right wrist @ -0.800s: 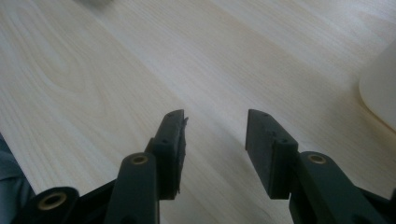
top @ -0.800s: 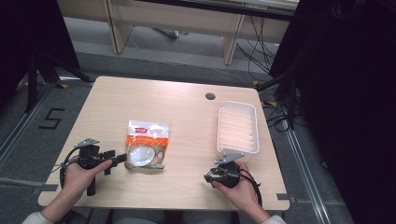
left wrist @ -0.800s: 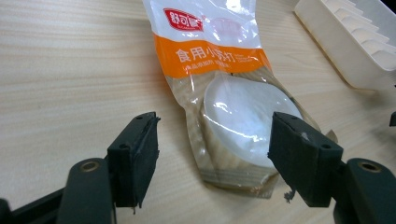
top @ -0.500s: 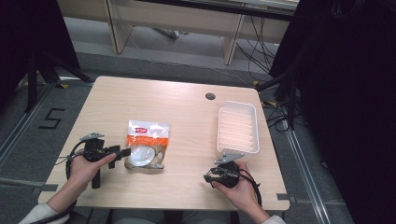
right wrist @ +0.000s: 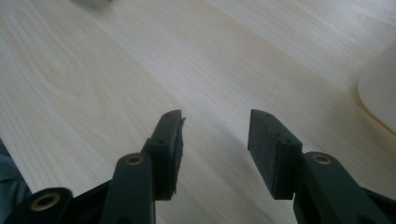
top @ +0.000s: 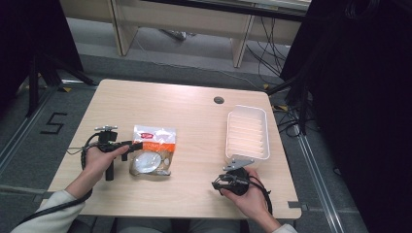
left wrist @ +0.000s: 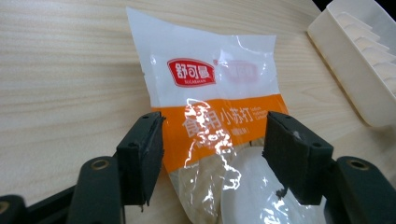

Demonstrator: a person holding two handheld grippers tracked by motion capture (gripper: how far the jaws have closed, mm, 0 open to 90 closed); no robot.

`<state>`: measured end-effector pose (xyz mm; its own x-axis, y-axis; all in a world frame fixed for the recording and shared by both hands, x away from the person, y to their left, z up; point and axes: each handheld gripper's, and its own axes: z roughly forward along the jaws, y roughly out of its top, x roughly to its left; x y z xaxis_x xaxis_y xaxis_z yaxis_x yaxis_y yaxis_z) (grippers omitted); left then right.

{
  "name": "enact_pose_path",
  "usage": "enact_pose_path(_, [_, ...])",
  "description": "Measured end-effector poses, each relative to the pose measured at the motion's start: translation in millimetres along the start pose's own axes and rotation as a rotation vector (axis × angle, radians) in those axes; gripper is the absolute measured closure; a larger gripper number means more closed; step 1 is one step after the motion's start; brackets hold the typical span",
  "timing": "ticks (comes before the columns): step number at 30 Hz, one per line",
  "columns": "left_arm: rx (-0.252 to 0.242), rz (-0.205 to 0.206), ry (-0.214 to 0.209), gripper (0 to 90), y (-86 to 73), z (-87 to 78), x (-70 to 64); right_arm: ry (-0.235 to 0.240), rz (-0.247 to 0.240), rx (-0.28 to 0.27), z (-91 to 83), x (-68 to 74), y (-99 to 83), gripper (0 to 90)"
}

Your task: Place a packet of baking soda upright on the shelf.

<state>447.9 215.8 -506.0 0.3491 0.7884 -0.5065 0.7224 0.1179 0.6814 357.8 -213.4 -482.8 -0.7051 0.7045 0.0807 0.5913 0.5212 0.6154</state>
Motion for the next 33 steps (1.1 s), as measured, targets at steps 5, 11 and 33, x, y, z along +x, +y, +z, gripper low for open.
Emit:
enact_pose_path(5, [0.001, -0.008, 0.012, 38.3, 2.8, 4.7, 3.7, -0.002, -0.004, -0.003, 0.1, -0.5, -0.1, 55.5])
enact_pose_path(11, [-0.016, 0.004, 0.039, 38.3, 3.6, 1.1, 4.6, 0.001, -0.006, -0.004, -0.2, -1.0, 0.0, 55.3])
enact_pose_path(33, [0.04, -0.044, -0.016, 43.8, -0.6, 21.2, 11.4, 0.005, -0.002, -0.004, -0.6, -0.8, -0.1, 54.8])
